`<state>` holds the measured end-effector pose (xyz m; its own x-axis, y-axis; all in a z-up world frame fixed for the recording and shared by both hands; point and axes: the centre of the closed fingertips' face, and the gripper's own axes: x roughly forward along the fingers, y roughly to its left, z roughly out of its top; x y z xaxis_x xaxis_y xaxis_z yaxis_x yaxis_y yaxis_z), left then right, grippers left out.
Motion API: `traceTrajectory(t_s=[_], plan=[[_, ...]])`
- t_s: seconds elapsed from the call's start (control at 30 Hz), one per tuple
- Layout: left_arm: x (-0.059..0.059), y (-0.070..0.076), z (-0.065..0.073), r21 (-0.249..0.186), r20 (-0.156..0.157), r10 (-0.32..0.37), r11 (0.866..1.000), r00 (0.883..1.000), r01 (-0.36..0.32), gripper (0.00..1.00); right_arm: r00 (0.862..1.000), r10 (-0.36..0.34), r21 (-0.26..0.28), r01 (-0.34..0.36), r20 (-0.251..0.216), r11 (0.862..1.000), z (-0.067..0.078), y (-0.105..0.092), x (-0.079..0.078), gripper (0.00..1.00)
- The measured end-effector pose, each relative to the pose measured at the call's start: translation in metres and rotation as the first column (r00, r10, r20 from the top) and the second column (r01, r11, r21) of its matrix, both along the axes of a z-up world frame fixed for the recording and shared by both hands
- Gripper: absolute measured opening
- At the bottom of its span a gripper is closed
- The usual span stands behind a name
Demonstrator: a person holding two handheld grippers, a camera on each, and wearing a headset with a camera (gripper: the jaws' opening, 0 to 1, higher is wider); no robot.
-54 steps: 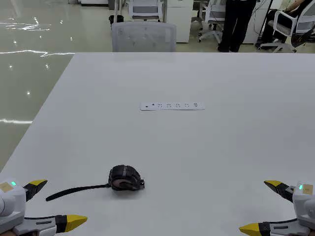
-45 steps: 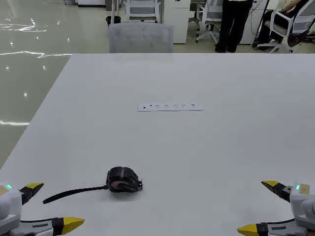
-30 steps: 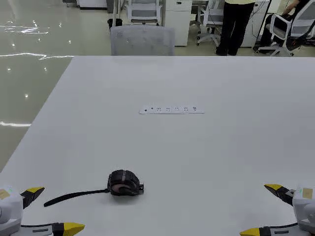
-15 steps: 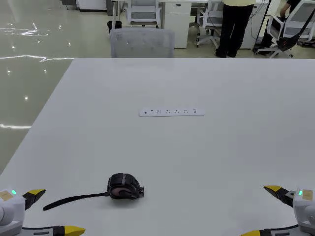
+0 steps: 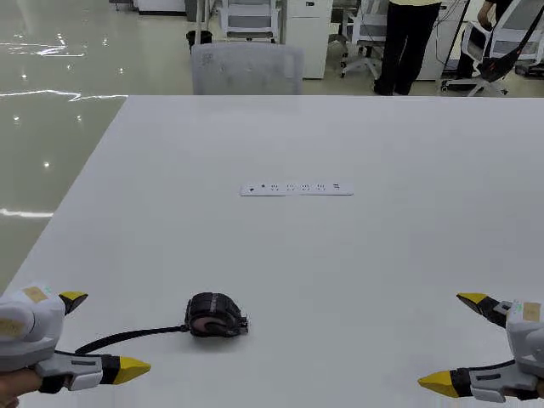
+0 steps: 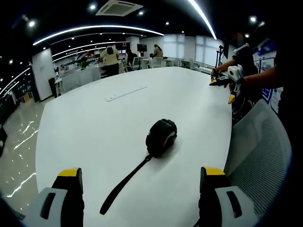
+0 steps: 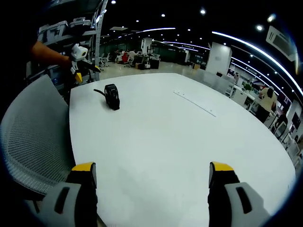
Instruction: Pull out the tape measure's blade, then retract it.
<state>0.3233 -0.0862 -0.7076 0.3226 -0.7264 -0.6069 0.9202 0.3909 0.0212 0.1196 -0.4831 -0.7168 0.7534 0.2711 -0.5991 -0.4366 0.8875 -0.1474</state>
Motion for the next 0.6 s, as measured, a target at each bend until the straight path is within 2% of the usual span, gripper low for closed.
traceTrajectory(t_s=[0.07, 0.17, 0.23, 0.3, 0.33, 0.4, 0.5, 0.57, 0.6], plan=[[0.001, -0.006, 0.003, 0.006, 0.01, -0.028, 1.0, 1.0, 0.028, 1.0, 1.0, 0.005, -0.004, -0.005, 0.002, 1.0, 0.002, -0.001, 0.002, 1.0], [0.0, -0.016, 0.002, 0.045, 0.015, -0.089, 0.995, 0.996, 0.088, 1.0, 1.0, 0.011, 0.002, -0.011, 0.004, 1.0, 0.008, -0.001, 0.006, 1.0], [0.0, -0.024, 0.003, 0.063, 0.024, -0.136, 0.989, 0.99, 0.134, 1.0, 1.0, 0.017, -0.001, -0.017, 0.007, 1.0, 0.01, 0.0, 0.009, 1.0], [-0.001, -0.032, 0.004, 0.082, 0.012, -0.173, 0.982, 0.985, 0.171, 0.99, 1.0, 0.02, -0.002, -0.02, 0.002, 1.0, 0.009, -0.001, 0.011, 1.0], [0.001, -0.036, 0.005, 0.098, 0.03, -0.199, 0.976, 0.98, 0.195, 0.98, 1.0, 0.022, -0.003, -0.022, 0.002, 1.0, 0.01, -0.001, 0.012, 1.0], [0.001, -0.042, 0.006, 0.116, 0.03, -0.229, 0.968, 0.973, 0.224, 0.97, 1.0, 0.019, 0.002, -0.019, -0.011, 1.0, 0.01, -0.001, 0.013, 1.0], [-0.004, -0.052, 0.006, 0.148, -0.013, -0.283, 0.948, 0.959, 0.281, 0.99, 0.999, 0.037, 0.013, -0.037, -0.02, 0.999, 0.01, 0.002, 0.015, 1.0], [-0.005, -0.059, 0.005, 0.2, -0.02, -0.343, 0.919, 0.939, 0.34, 0.99, 0.999, 0.048, 0.012, -0.048, -0.024, 0.999, 0.015, 0.011, 0.017, 1.0], [-0.005, -0.062, 0.006, 0.211, -0.019, -0.366, 0.908, 0.93, 0.362, 0.99, 0.998, 0.054, 0.01, -0.053, -0.022, 0.999, 0.016, 0.012, 0.018, 1.0]])
